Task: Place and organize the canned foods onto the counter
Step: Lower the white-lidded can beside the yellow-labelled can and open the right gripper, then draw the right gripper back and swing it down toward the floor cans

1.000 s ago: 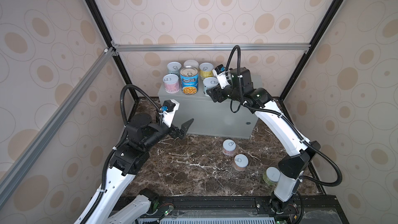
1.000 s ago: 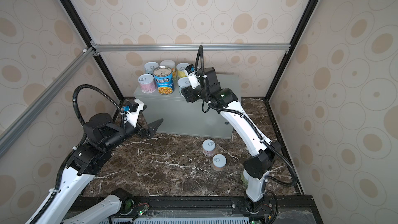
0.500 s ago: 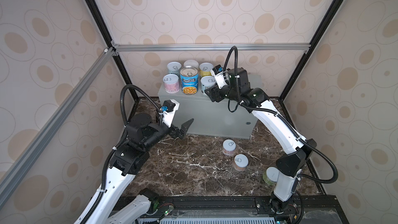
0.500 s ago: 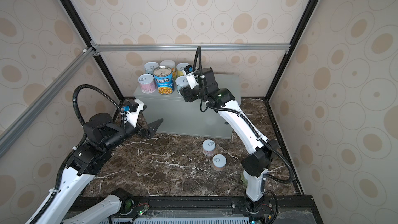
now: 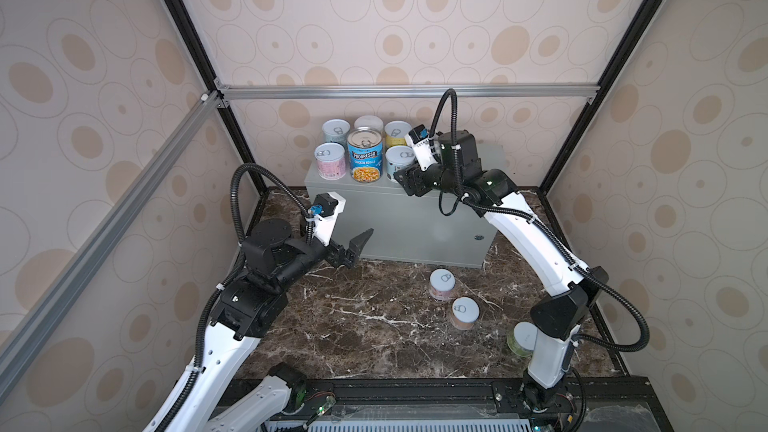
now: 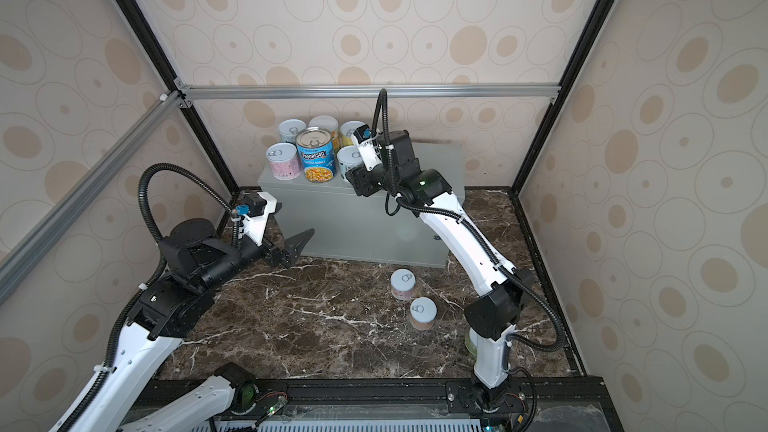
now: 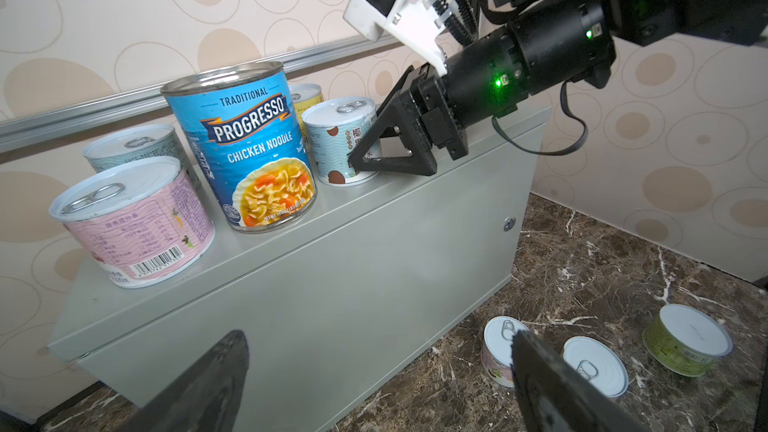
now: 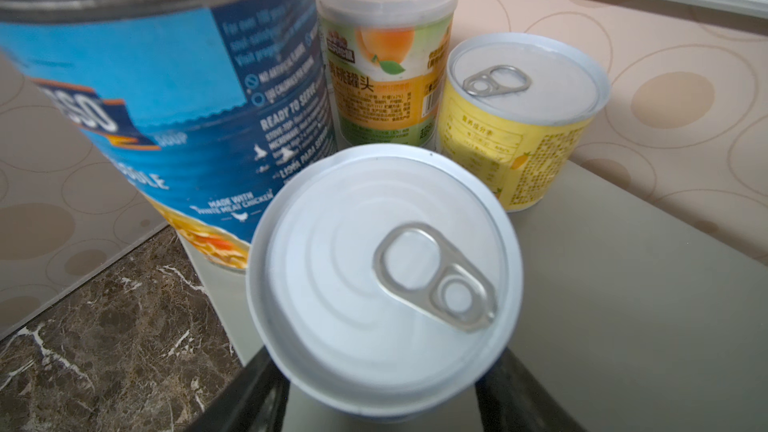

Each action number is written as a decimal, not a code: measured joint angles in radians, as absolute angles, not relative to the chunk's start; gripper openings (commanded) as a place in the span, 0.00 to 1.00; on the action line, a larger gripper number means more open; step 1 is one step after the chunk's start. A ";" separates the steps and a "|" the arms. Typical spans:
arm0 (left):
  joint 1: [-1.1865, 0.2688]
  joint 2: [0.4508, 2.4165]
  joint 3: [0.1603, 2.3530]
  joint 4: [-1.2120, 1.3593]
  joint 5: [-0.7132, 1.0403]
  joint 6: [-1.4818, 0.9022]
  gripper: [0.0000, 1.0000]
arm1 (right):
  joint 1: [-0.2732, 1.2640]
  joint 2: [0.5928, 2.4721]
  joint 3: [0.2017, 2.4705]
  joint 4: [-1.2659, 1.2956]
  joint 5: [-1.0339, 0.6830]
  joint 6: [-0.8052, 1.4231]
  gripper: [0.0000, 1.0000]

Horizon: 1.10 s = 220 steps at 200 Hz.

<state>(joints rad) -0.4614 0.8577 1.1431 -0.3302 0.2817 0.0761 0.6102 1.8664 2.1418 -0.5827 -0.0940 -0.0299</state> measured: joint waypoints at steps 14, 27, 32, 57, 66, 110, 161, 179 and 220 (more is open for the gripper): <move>-0.461 0.858 1.143 -0.331 0.282 0.076 0.98 | 0.610 1.870 2.145 -0.583 -0.095 -0.030 0.69; -0.461 0.858 1.143 -0.330 0.282 0.076 0.98 | 0.610 1.873 2.150 -0.583 -0.094 -0.030 0.69; -0.461 0.858 1.143 -0.330 0.282 0.076 0.98 | 0.610 1.875 2.152 -0.583 -0.094 -0.030 0.69; -0.461 0.858 1.143 -0.330 0.282 0.077 0.98 | 0.610 1.879 2.157 -0.583 -0.094 -0.030 0.69; -0.461 0.858 1.143 -0.330 0.282 0.077 0.98 | 0.610 1.881 2.160 -0.584 -0.094 -0.030 0.69; -0.461 0.854 1.143 -0.331 0.282 0.077 0.98 | 0.610 1.897 2.180 -0.590 -0.082 -0.027 0.69; -0.461 0.844 1.143 -0.331 0.281 0.078 0.98 | 0.610 1.899 2.182 -0.590 -0.070 -0.025 0.71; -0.461 0.844 1.143 -0.331 0.281 0.078 0.98 | 0.610 1.899 2.182 -0.590 -0.068 -0.023 0.74; -0.461 0.844 1.143 -0.331 0.281 0.079 0.98 | 0.610 1.899 2.181 -0.582 -0.072 -0.019 0.80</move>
